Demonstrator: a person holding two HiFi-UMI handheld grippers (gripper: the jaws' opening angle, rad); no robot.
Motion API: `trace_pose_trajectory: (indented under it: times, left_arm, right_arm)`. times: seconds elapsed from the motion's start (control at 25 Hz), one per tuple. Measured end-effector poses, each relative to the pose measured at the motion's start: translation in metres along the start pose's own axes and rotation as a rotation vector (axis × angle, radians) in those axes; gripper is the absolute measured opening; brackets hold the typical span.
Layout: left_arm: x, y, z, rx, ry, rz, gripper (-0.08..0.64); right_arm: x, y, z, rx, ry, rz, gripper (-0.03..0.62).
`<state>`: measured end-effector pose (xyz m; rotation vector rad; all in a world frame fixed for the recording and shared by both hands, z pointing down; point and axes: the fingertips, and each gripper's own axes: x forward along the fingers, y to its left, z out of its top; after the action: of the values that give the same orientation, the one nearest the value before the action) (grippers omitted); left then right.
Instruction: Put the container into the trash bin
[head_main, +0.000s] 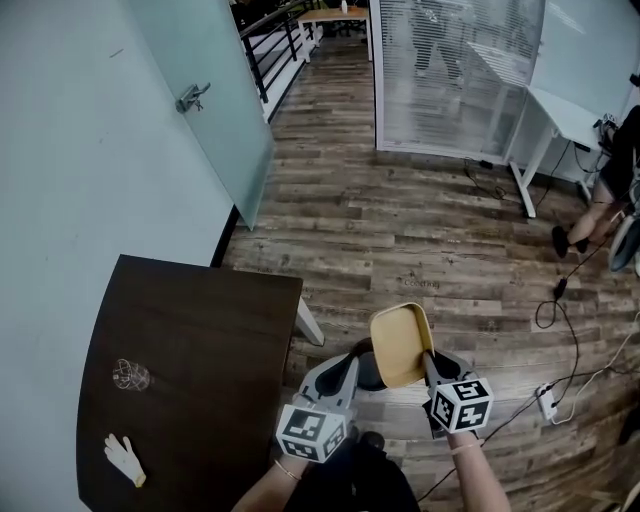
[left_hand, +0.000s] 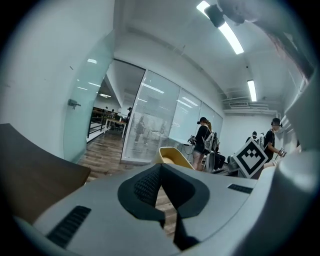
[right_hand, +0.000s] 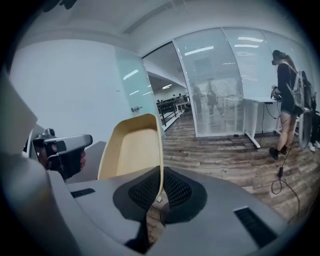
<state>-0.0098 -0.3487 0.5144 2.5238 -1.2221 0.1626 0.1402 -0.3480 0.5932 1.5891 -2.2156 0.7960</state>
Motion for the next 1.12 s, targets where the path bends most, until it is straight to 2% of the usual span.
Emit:
trace_pose_trajectory:
  times: [0.36,0.72,1.12]
  left_arm:
    - [0.056,0.040,-0.067,-0.034,0.041,0.024,0.018]
    - [0.105,0.077,-0.164,-0.083,0.069,0.033,0.018]
    - [0.151,0.110,-0.252,-0.136,0.087,0.039,0.018]
  right_arm:
    - [0.092,-0.027,-0.063,-0.045,0.118,0.007,0.021]
    - [0.178,-0.063,-0.157,-0.036,0.193,-0.016,0.025]
    - [0.266,-0.099,-0.267,-0.078,0.350,-0.040,0.038]
